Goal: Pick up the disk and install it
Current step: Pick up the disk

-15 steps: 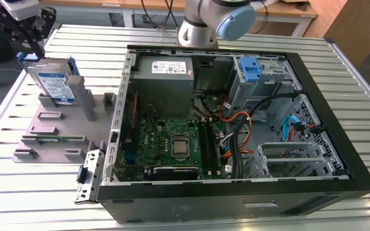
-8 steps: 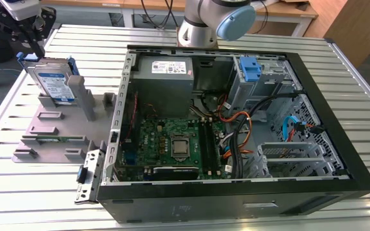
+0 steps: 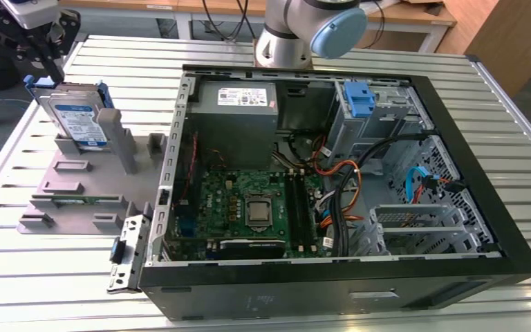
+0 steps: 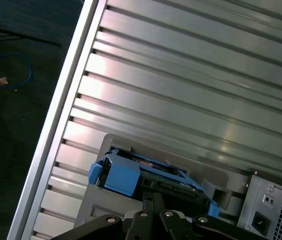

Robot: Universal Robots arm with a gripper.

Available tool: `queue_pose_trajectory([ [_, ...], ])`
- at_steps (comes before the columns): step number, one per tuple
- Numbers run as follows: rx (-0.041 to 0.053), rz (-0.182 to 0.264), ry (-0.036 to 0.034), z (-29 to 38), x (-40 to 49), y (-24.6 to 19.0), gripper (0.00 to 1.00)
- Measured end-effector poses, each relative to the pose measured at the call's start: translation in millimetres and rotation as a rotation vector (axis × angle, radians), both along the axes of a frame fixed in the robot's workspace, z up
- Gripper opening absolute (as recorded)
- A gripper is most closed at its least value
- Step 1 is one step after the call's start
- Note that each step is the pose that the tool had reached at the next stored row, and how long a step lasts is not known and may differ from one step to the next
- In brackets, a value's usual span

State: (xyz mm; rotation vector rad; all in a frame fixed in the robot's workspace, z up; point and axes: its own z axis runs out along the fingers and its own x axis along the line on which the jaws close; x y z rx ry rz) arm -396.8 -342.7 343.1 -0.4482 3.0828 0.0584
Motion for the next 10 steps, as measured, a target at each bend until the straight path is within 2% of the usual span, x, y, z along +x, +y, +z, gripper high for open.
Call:
queue_pose_trajectory([
  [5,0.0,0.065,-0.0002,0.0,0.0,0.0,0.11],
  [10,0.0,0.152,-0.0001,-0.1,0.0,0.0,0.11],
])
